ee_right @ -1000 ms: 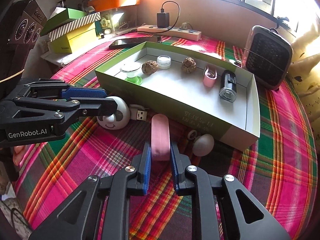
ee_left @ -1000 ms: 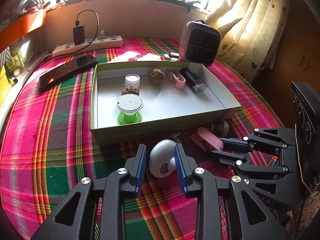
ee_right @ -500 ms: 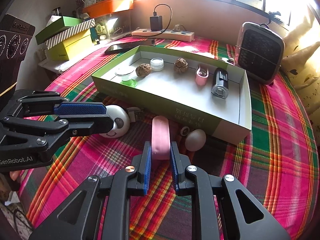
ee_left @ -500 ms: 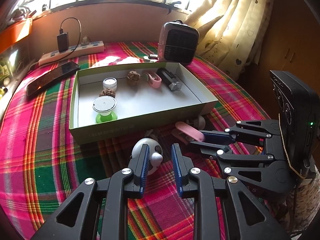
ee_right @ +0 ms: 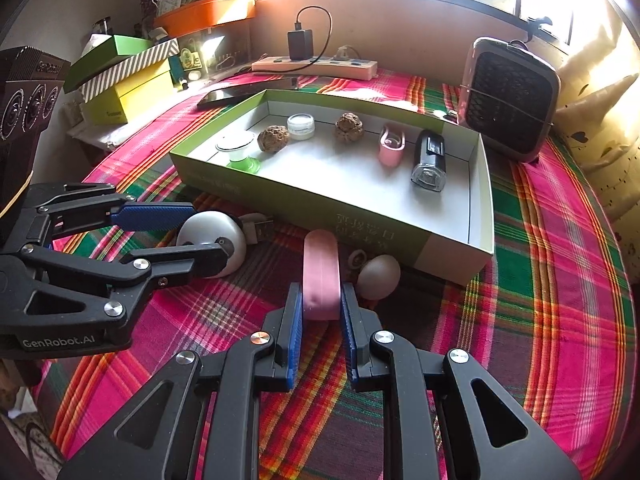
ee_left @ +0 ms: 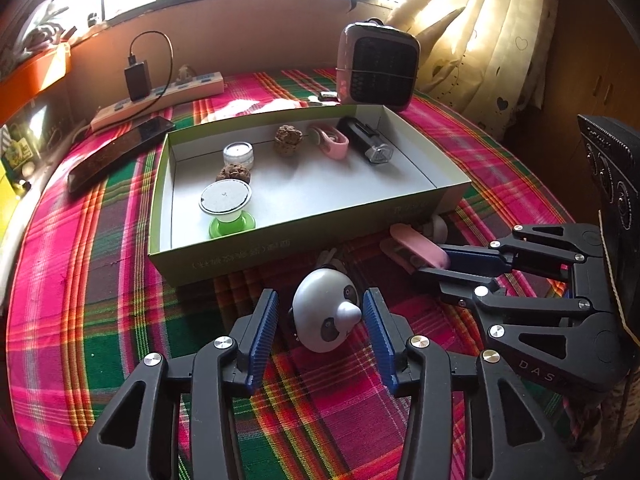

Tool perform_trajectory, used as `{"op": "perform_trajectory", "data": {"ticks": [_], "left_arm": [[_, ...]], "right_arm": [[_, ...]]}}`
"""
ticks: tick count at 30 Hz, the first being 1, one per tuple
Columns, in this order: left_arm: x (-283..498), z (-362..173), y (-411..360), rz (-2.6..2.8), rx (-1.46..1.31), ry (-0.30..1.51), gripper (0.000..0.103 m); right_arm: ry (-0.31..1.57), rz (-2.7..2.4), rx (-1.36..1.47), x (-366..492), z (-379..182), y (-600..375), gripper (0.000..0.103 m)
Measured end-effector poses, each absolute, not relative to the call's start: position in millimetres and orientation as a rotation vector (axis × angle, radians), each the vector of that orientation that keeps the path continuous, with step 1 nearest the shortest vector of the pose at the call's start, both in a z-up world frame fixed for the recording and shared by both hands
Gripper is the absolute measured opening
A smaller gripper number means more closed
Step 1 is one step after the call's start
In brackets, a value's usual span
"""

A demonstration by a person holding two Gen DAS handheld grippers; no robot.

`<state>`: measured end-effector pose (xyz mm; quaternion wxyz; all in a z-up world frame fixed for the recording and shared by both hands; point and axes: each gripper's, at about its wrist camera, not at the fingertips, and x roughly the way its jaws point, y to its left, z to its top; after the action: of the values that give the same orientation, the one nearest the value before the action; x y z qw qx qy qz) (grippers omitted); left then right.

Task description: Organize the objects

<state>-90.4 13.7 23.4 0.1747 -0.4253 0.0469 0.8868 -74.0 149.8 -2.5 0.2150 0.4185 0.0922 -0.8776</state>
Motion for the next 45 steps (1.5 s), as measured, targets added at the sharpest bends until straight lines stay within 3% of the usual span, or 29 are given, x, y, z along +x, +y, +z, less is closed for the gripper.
{"op": "perform_trajectory", "data": {"ticks": [7, 13, 22, 31, 35, 39, 42, 44, 45], "left_arm": [[-91, 17, 32, 2.568, -1.204, 0.353, 0.043], [-95, 15, 27, 2.579, -1.227, 0.344, 0.044], [-99, 17, 8, 2.577, -1.235, 0.168, 0.039], [-110, 15, -21, 2.397, -1.252, -0.302, 0.039], [-116, 11, -34, 2.274, -1.244, -0.550, 0.033], [-119, 8, -33, 2.286, -1.264, -0.552, 0.033], [-119, 6, -35, 2.283, -1.268, -0.555, 0.033], [-118, 6, -35, 2.271, -1.267, -0.547, 0.033], [-118, 7, -36, 2.257, -1.264, -0.551, 0.033]], "right_arm": [[0.256, -2.451, 1.177, -76, -4, 152, 0.019], [0.257, -2.450, 1.177, -77, -5, 152, 0.019], [0.248, -2.448, 1.177, -77, -4, 152, 0.019], [0.251, -2.448, 1.178, -77, -4, 151, 0.019], [0.259, -2.448, 1.177, -76, -5, 151, 0.019], [0.266, -2.439, 1.172, -76, -5, 149, 0.019], [0.262, -2.445, 1.164, -75, -4, 150, 0.030], [0.265, -2.455, 1.154, -74, -2, 150, 0.050], [0.264, -2.462, 1.145, -73, 0, 150, 0.051]]}}
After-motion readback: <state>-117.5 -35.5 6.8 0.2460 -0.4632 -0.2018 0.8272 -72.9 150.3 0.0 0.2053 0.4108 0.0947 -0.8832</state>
